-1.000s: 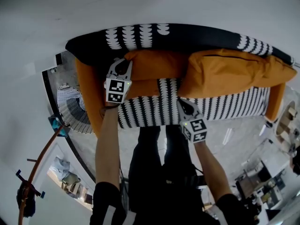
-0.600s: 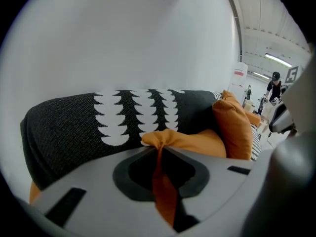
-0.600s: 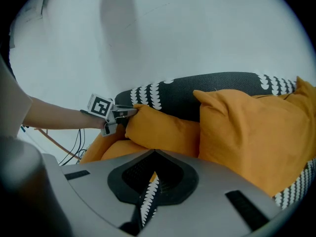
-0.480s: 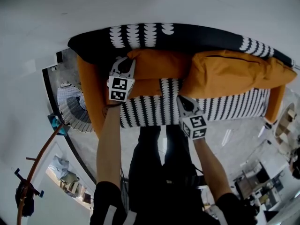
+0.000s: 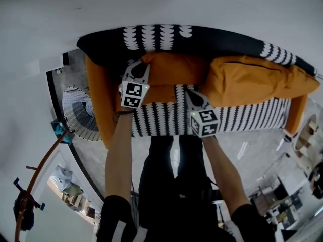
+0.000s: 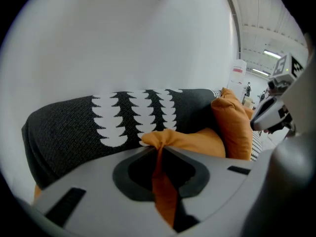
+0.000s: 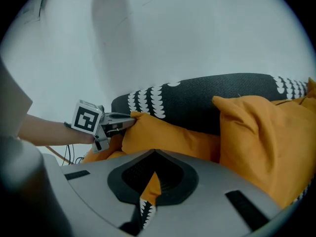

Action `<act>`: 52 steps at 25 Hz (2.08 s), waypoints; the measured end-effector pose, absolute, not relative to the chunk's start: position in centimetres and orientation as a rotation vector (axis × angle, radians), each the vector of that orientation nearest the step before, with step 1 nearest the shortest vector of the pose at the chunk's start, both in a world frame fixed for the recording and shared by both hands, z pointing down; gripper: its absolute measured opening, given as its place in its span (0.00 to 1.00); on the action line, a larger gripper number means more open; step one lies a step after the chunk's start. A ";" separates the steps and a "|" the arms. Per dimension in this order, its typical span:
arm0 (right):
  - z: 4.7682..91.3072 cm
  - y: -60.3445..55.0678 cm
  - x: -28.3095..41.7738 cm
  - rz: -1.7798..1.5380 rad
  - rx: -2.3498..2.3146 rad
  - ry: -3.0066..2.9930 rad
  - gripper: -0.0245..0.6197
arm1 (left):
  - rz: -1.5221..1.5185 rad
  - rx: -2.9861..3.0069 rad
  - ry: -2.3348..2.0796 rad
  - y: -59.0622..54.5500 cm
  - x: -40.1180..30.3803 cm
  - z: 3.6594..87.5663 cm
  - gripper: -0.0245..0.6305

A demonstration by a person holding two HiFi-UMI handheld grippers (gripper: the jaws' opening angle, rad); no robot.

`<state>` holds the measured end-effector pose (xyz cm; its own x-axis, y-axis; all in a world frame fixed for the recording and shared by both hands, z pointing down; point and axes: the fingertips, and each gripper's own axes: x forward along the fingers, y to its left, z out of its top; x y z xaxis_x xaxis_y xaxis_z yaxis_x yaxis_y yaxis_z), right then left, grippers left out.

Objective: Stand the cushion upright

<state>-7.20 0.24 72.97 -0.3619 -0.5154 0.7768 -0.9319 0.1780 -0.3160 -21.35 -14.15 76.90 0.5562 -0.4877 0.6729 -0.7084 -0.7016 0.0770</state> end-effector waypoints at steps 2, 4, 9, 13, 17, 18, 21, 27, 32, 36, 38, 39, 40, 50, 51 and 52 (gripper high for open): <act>73.0 -0.5 -7.8 1.068 1.344 -1.965 0.03 | 0.922 2.480 -0.979 -14.2 -21.3 76.6 0.09; 72.9 -0.8 -8.1 1.059 1.334 -1.969 0.03 | 0.921 2.510 -0.973 -14.3 -21.0 76.2 0.09; 73.3 -0.6 -7.4 1.067 1.338 -1.964 0.03 | 0.896 2.497 -0.994 -14.3 -20.7 76.3 0.09; 73.7 0.3 -7.3 1.083 1.335 -1.949 0.03 | 0.885 2.401 -1.008 -14.2 -21.6 77.2 0.13; 73.4 0.6 -7.3 1.084 1.329 -1.952 0.03 | 0.847 2.369 -1.034 -14.4 -22.6 76.2 0.20; 73.3 0.7 -7.3 1.084 1.328 -1.952 0.03 | 0.839 2.365 -1.046 -14.4 -22.9 75.9 0.20; 73.1 0.7 -7.3 1.082 1.324 -1.953 0.03 | 0.808 2.340 -1.088 -14.4 -23.8 74.9 0.20; 71.9 0.9 -7.4 1.065 1.331 -1.961 0.03 | 0.734 2.243 -1.158 -12.7 -25.3 73.4 0.18; 70.5 0.5 -6.6 1.045 1.341 -1.971 0.03 | 0.668 2.193 -1.231 -11.3 -25.0 70.8 0.03; 69.1 0.3 -6.3 1.034 1.334 -1.982 0.03 | 0.642 2.164 -1.288 -10.3 -24.4 68.0 0.03; 68.2 0.5 -6.3 1.018 1.337 -1.997 0.03 | 0.611 2.158 -1.315 -9.4 -23.8 66.0 0.03; 67.6 0.5 -6.2 1.012 1.343 -2.004 0.03 | 0.598 2.155 -1.328 -9.0 -23.5 65.1 0.03; 67.0 0.6 -6.2 1.006 1.347 -2.008 0.03 | 0.590 2.152 -1.338 -8.6 -23.1 64.2 0.03; 59.1 1.2 -6.5 0.938 1.391 -2.063 0.03 | 0.491 2.105 -1.410 -3.3 -21.3 55.3 0.03; 58.3 1.3 -6.5 0.933 1.397 -2.068 0.03 | 0.475 2.106 -1.416 -2.8 -21.1 54.3 0.03; 57.5 1.5 -6.5 0.927 1.402 -2.076 0.03 | 0.462 2.108 -1.423 -2.3 -21.0 53.4 0.03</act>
<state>-6.51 1.46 57.47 -0.3703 -0.6142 0.6969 -0.9289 0.2511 -0.2722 -20.99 -2.30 53.40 0.3806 -0.7356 0.5603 -0.9245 -0.2889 0.2487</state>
